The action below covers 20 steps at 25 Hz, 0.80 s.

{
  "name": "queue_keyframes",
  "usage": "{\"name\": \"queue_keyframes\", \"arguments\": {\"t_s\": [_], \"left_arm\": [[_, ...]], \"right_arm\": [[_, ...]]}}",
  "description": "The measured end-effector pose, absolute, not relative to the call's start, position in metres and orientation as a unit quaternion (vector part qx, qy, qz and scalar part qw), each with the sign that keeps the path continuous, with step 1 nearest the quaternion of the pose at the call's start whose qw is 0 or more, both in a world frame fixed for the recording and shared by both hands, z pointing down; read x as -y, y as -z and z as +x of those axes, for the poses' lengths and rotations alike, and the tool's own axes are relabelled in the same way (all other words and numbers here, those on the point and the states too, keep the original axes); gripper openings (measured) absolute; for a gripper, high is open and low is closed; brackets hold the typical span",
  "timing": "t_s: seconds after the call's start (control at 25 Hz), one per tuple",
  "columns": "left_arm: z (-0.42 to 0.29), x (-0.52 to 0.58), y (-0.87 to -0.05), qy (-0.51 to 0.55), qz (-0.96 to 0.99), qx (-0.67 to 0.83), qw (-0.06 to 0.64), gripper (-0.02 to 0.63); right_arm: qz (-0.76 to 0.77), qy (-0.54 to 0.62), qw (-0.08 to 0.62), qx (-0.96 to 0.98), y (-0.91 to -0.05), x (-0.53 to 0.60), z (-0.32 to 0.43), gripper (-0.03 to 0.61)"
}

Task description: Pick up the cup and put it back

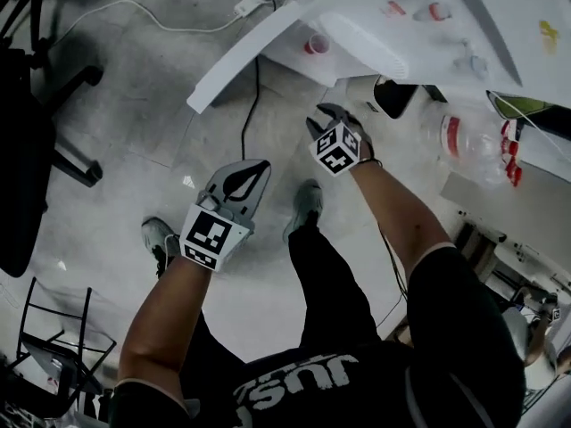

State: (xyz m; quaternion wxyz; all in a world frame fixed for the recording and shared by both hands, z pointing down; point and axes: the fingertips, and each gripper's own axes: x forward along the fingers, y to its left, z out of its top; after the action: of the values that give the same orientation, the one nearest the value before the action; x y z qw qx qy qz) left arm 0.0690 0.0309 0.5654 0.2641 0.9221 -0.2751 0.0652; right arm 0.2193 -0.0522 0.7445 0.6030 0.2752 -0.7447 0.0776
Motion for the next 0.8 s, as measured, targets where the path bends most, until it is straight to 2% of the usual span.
{"name": "queue_keyframes", "arguments": {"t_s": [0.16,0.36,0.8], "left_arm": [[0.069,-0.061,-0.477,-0.064,0.923,0.266,0.271,0.002],[0.059,-0.098,-0.332,-0.056,0.92,0.268,0.279,0.002],[-0.033,-0.084,-0.016,0.028,0.966,0.229,0.119,0.002]], "right_arm": [[0.263,-0.142,0.555,0.776,-0.637,-0.032,0.188,0.132],[0.282,-0.216,0.483,0.801,-0.454,-0.112,0.159,0.091],[0.441,-0.17,0.281,0.835,-0.127,-0.088,0.099,0.051]]}}
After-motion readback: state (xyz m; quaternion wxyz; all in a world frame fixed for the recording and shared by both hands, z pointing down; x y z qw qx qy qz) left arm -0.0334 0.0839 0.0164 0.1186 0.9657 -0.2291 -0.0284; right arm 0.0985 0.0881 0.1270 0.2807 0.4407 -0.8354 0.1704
